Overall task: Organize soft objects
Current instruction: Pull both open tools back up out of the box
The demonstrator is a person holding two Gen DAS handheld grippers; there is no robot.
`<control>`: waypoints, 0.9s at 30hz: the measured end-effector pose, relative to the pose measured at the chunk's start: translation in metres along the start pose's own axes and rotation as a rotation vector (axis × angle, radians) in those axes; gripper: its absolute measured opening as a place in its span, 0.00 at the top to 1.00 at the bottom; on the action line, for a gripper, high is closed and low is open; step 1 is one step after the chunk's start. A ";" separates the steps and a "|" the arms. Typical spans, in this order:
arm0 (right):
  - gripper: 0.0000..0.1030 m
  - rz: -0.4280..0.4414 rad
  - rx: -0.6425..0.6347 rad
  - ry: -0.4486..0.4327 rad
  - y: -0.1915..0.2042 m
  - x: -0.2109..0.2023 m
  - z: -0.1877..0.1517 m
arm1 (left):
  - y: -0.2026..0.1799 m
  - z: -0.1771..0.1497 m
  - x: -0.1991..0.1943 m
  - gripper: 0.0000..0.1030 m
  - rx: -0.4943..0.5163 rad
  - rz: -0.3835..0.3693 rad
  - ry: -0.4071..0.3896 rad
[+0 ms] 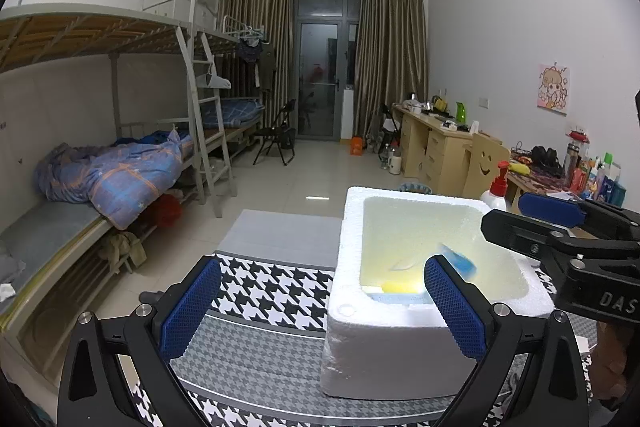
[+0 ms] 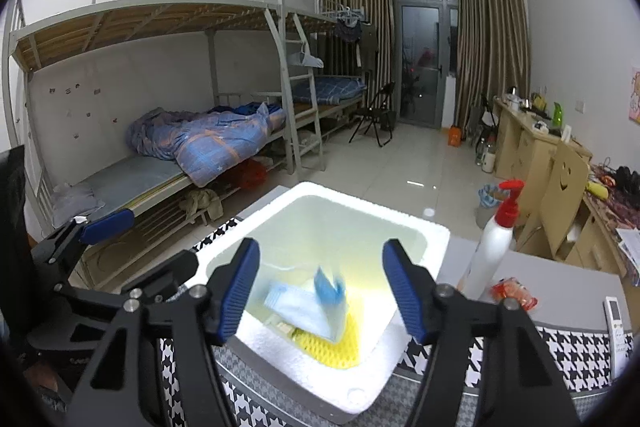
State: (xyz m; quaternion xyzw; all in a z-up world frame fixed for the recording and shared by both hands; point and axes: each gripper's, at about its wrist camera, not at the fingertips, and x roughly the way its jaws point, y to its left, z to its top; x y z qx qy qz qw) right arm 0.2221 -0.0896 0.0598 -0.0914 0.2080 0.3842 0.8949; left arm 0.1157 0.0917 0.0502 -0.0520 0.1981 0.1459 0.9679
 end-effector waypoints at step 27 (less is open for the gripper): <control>0.33 -0.062 0.041 -0.058 -0.022 -0.039 -0.008 | -0.027 0.008 -0.022 0.01 0.036 -0.037 -0.041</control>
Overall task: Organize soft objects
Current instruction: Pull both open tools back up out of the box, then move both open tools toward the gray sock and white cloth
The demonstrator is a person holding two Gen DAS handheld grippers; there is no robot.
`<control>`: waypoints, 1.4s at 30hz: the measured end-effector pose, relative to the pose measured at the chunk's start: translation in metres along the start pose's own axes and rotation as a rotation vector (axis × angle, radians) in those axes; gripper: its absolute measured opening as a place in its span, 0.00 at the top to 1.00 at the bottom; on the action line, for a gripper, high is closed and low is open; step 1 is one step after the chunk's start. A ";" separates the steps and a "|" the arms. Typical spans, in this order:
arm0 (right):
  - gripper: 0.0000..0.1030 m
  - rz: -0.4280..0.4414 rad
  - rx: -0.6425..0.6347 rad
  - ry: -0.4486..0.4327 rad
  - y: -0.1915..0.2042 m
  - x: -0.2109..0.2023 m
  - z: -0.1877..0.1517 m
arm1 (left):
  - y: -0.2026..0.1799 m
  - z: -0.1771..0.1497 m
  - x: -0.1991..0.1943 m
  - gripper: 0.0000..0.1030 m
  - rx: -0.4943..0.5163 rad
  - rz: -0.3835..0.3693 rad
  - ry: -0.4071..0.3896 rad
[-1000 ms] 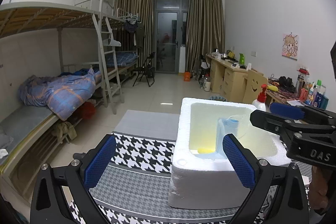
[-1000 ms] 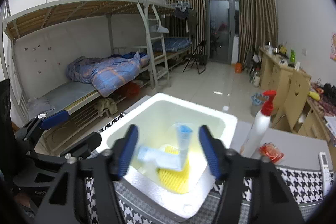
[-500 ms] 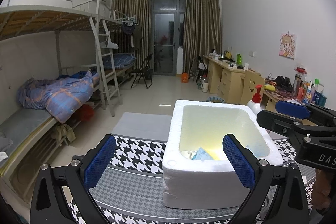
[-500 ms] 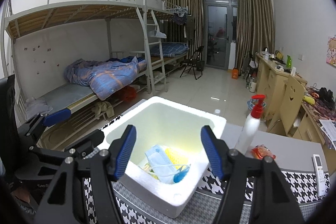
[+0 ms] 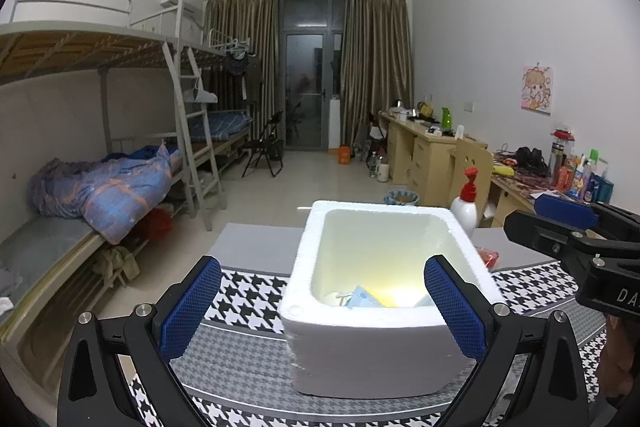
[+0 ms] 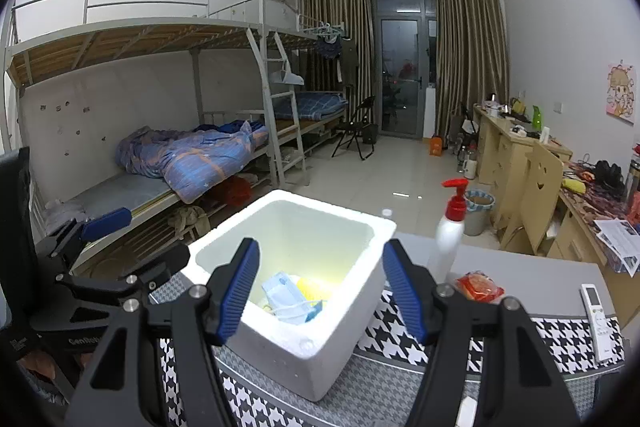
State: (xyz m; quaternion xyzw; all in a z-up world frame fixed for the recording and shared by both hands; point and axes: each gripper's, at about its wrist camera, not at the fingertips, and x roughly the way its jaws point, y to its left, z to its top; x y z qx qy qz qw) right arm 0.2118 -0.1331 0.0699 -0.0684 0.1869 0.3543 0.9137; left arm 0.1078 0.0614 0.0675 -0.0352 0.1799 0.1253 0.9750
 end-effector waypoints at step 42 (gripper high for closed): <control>0.16 -0.127 0.079 -0.066 -0.047 -0.063 -0.031 | -0.047 -0.006 -0.016 0.01 0.062 -0.164 -0.007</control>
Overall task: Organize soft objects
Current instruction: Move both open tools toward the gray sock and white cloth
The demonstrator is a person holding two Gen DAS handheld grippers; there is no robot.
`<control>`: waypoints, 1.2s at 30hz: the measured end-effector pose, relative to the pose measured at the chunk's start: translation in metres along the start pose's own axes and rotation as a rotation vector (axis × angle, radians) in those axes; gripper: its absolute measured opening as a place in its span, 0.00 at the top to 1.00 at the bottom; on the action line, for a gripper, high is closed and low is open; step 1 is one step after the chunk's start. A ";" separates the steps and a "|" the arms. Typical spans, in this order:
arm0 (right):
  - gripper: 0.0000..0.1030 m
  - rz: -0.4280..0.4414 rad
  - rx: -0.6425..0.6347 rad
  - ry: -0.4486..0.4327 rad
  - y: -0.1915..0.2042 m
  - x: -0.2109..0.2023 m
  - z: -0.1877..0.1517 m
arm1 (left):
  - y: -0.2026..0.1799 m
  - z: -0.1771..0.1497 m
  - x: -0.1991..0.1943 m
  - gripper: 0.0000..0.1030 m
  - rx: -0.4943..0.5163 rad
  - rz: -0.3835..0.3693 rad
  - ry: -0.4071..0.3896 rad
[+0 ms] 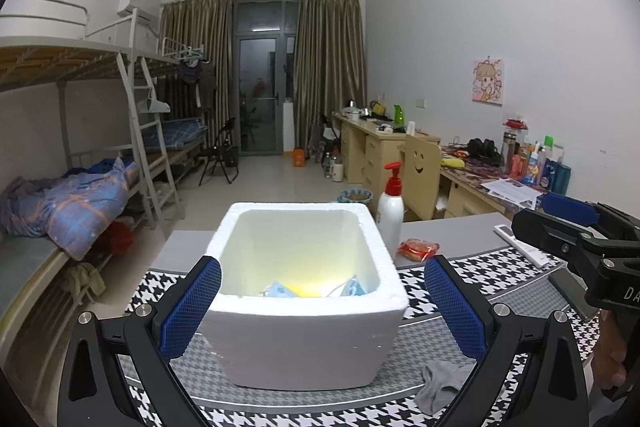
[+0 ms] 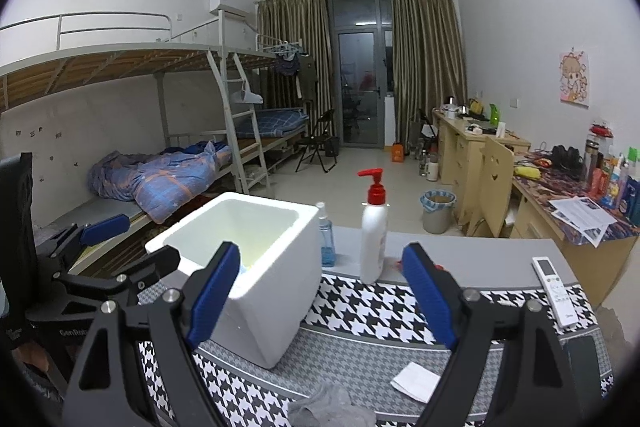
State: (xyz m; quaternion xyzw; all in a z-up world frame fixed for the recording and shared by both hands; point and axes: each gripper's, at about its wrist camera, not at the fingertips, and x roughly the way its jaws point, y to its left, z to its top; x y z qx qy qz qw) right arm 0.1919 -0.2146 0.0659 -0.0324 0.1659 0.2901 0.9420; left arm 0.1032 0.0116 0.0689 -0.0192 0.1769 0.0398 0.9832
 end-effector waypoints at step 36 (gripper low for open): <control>0.16 -0.108 0.076 -0.005 -0.043 -0.038 -0.026 | -0.048 -0.017 0.002 0.01 0.074 -0.122 0.045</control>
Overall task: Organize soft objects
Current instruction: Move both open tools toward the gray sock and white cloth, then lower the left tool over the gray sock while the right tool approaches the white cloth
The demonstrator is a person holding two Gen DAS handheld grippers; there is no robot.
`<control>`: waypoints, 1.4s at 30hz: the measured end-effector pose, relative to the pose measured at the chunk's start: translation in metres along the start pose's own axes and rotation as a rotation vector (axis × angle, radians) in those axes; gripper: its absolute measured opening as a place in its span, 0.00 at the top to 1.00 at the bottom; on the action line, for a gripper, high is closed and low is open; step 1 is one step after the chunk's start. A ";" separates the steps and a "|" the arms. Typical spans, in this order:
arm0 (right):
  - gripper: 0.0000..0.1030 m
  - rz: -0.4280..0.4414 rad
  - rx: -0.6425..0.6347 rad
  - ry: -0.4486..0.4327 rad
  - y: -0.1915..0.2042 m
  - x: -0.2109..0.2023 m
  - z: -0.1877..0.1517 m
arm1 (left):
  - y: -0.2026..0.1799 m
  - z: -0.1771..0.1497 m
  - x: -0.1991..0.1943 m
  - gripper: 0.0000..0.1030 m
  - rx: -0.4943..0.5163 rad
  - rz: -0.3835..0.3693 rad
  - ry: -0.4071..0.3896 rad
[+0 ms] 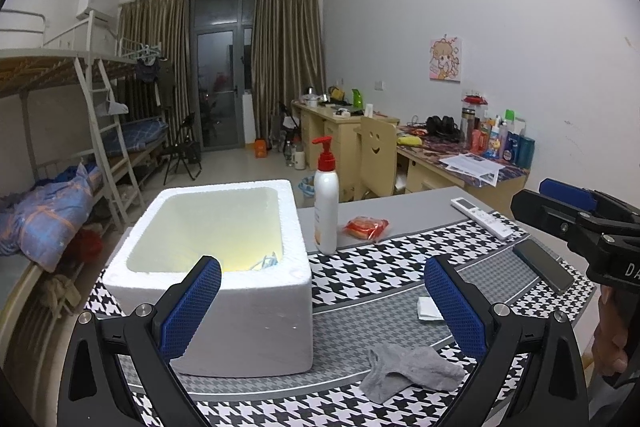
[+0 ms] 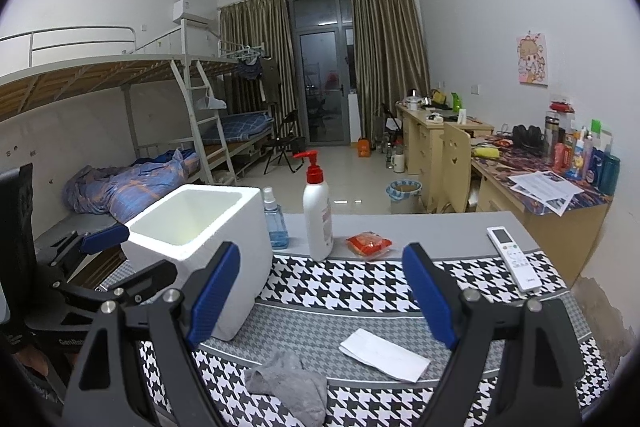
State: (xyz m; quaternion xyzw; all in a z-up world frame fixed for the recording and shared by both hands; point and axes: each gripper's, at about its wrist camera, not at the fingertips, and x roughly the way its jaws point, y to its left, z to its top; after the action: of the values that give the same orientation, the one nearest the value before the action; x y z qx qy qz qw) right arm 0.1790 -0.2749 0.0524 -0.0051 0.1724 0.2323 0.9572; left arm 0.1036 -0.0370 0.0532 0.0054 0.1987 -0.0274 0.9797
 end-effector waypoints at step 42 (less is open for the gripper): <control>0.16 -0.079 0.041 0.065 -0.028 -0.002 -0.040 | -0.024 -0.032 0.019 0.01 0.021 -0.063 0.051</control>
State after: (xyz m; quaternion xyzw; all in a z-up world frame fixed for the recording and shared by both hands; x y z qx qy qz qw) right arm 0.1765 -0.3049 0.0133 0.0002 0.2077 0.1902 0.9595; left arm 0.1070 -0.0609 0.0168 0.0099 0.2234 -0.0602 0.9728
